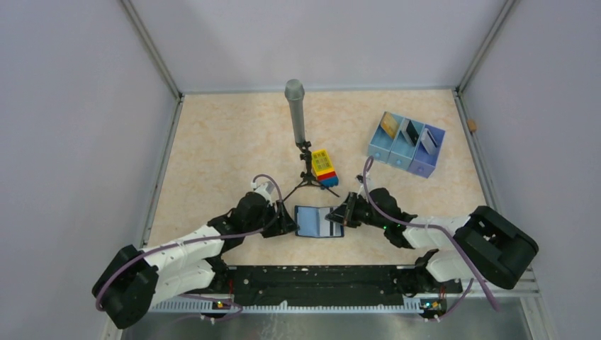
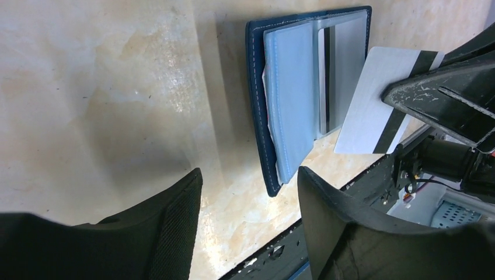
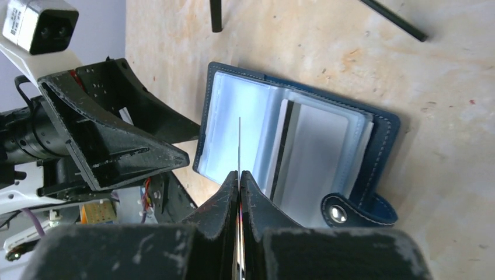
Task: Put the credit cards into the card holder
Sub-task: Insert the credit card into the card holder.
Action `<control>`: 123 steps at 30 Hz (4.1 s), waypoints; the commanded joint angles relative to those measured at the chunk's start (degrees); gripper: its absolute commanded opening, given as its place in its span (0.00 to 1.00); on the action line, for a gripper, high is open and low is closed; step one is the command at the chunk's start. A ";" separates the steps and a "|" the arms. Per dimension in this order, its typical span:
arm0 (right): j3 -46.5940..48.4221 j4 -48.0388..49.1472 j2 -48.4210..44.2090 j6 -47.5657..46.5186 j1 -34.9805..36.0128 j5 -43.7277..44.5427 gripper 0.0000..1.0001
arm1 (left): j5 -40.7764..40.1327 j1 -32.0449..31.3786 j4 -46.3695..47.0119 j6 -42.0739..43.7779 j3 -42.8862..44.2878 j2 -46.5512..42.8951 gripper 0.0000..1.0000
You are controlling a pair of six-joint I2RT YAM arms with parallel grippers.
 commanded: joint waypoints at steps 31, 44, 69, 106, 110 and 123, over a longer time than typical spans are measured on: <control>-3.88 30.78 20.43 7.00 -3.08 -2.73 0.00 | 3.93 1.13 15.30 -1.82 0.62 13.07 0.24; -3.98 32.34 26.03 10.05 -2.79 -1.60 0.00 | 4.29 1.22 15.51 -1.69 0.71 13.86 0.17; 2.39 19.81 30.30 11.78 1.05 0.57 0.00 | 5.25 1.37 15.94 -1.11 1.11 14.40 0.15; 23.99 -41.28 9.01 -6.16 11.08 28.14 0.58 | 5.32 1.92 17.33 -1.47 -0.33 14.27 0.00; 24.61 -44.17 7.74 -4.81 11.83 29.74 0.58 | 5.47 1.99 17.35 -1.47 -0.33 14.29 0.00; 23.87 -41.45 9.03 -2.11 13.78 25.06 0.44 | 5.65 2.00 17.52 -1.55 -0.34 14.51 0.00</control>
